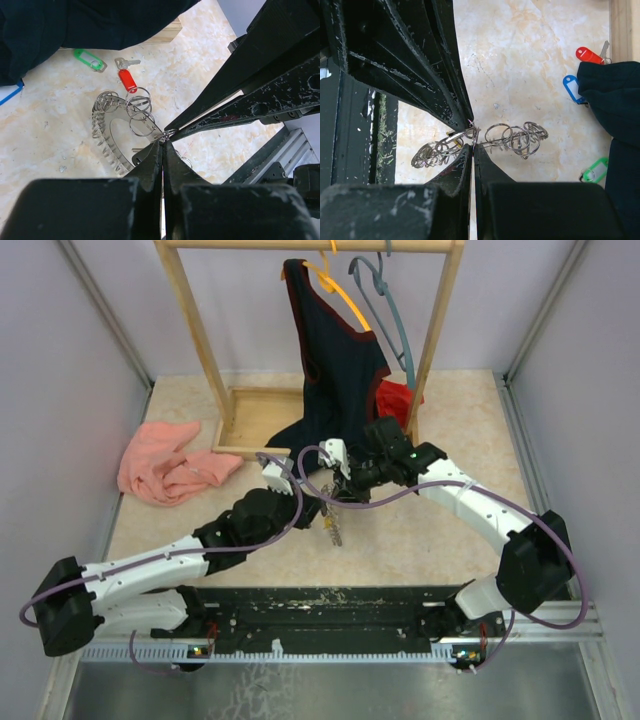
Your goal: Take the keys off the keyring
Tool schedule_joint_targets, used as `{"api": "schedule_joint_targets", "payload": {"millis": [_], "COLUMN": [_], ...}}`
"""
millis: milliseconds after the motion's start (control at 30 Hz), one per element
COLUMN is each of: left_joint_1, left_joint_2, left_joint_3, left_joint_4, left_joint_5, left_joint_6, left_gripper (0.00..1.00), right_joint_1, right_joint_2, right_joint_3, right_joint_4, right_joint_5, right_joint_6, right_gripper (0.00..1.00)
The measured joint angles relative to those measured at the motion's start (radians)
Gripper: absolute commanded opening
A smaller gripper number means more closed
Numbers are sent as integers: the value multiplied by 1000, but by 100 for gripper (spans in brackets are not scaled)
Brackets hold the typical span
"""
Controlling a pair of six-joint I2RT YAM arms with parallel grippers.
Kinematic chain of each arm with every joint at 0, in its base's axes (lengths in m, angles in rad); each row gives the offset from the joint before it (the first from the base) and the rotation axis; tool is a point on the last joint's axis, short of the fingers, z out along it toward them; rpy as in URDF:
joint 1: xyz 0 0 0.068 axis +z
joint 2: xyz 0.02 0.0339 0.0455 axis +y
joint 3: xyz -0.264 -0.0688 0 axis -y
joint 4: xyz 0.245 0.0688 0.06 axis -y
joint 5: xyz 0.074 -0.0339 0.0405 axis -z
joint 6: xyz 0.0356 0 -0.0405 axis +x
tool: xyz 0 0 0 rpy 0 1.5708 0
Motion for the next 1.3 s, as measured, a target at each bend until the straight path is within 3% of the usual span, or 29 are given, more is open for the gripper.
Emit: {"api": "schedule_joint_targets", "payload": {"millis": [467, 700, 867, 933, 1100, 1300], "left_joint_1": [32, 41, 48, 51, 51, 51], "left_joint_2": [-13, -56, -73, -74, -74, -65], "left_joint_3": [-39, -64, -64, -63, -61, -29], "left_joint_4": [-11, 13, 40, 43, 43, 35], "left_joint_5": [5, 39, 64, 71, 101, 137], "left_joint_6": [-16, 53, 120, 141, 187, 229], "left_gripper": [0, 0, 0, 0, 0, 0], "right_joint_1": [-16, -17, -19, -23, -76, -130], "right_joint_2": [-8, -12, -14, -14, -22, -59], "right_joint_3": [-60, -105, -108, -108, -104, -92], "right_joint_4": [72, 144, 158, 152, 117, 136], "right_joint_5": [-63, -103, -125, -143, -243, -319], "right_joint_6": [-9, -20, -5, 12, 53, 140], "right_gripper": [0, 0, 33, 40, 43, 40]}}
